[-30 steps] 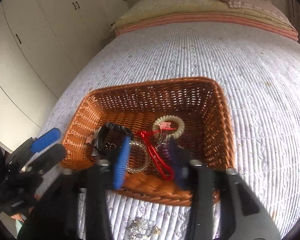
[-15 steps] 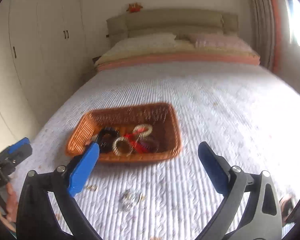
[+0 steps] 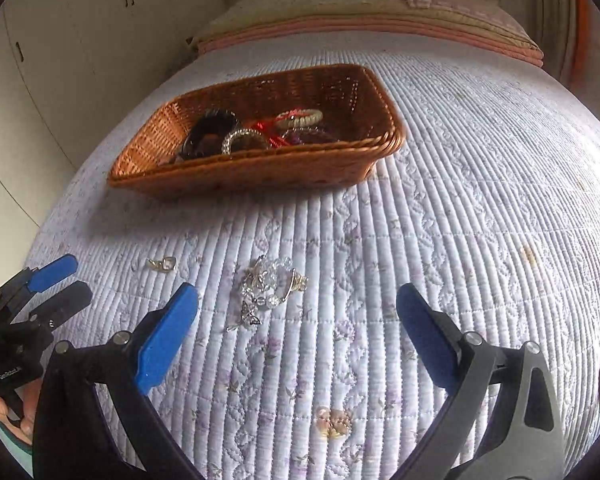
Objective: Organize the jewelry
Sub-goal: 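Grasp the gold earring with the left gripper while the right grasps the crystal brooch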
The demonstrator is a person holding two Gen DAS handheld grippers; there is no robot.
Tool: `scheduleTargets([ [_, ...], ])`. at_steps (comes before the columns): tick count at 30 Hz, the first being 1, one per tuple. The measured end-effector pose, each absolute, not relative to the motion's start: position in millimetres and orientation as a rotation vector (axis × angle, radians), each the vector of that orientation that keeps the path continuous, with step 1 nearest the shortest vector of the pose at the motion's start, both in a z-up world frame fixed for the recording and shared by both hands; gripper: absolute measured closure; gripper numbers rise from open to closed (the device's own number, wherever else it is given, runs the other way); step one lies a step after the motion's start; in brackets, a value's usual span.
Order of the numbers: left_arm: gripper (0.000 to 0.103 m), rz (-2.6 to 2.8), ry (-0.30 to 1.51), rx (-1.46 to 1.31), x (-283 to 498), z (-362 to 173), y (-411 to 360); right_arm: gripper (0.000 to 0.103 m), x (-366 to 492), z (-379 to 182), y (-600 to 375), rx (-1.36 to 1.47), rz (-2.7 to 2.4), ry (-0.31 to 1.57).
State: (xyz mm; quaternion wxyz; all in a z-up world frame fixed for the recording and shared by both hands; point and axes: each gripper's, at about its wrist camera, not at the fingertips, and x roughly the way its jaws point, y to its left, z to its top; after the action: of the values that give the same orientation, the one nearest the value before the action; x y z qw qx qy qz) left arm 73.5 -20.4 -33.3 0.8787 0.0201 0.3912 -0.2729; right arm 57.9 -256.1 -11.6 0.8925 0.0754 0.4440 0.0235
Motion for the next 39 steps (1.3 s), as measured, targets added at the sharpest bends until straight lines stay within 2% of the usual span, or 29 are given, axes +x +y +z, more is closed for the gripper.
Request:
scheduleTargets([
  [5, 0.050, -0.606, 0.843, 0.128, 91.5, -43.3, -34.2, 0.035, 67.5, -29.9, -238.7, 0.103, 0.083, 0.969],
  [9, 0.050, -0.629, 0.847, 0.178, 107.8, -46.1, -47.0, 0.048, 76.3, -41.7, -224.4, 0.070, 0.108, 0.999],
  [12, 0.057, -0.641, 0.863, 0.198, 120.7, -50.5, -54.8, 0.061, 80.6, -47.6, -216.6, 0.018, 0.074, 0.999],
  [14, 0.069, -0.653, 0.880, 0.205, 123.8, -53.7, -60.2, 0.070, 81.2, -48.7, -218.1, 0.017, 0.061, 0.991],
  [17, 0.070, -0.663, 0.870, 0.232, 117.1, -54.7, -65.1, 0.078, 82.6, -49.3, -229.8, 0.046, 0.038, 0.987],
  [19, 0.074, -0.692, 0.877, 0.224, 112.7, -54.0, -67.5, 0.078, 82.4, -50.1, -240.9, 0.065, 0.021, 0.983],
  [31, 0.073, -0.613, 0.875, 0.237, 96.6, -57.7, -78.3, 0.077, 74.5, -46.8, -258.1, 0.127, 0.083, 0.955],
  [34, 0.073, -0.594, 0.872, 0.244, 100.2, -58.2, -82.2, 0.063, 68.5, -44.4, -260.5, 0.148, 0.118, 0.951],
  [35, 0.073, -0.590, 0.868, 0.246, 100.4, -58.5, -83.1, 0.052, 65.1, -42.7, -261.6, 0.152, 0.127, 0.947],
  [36, 0.072, -0.588, 0.866, 0.247, 100.8, -58.8, -84.3, 0.046, 62.8, -40.3, -262.1, 0.149, 0.133, 0.937],
  [39, 0.071, -0.585, 0.858, 0.246, 100.1, -60.2, -84.7, 0.046, 57.1, -34.8, -263.1, 0.110, 0.124, 0.917],
])
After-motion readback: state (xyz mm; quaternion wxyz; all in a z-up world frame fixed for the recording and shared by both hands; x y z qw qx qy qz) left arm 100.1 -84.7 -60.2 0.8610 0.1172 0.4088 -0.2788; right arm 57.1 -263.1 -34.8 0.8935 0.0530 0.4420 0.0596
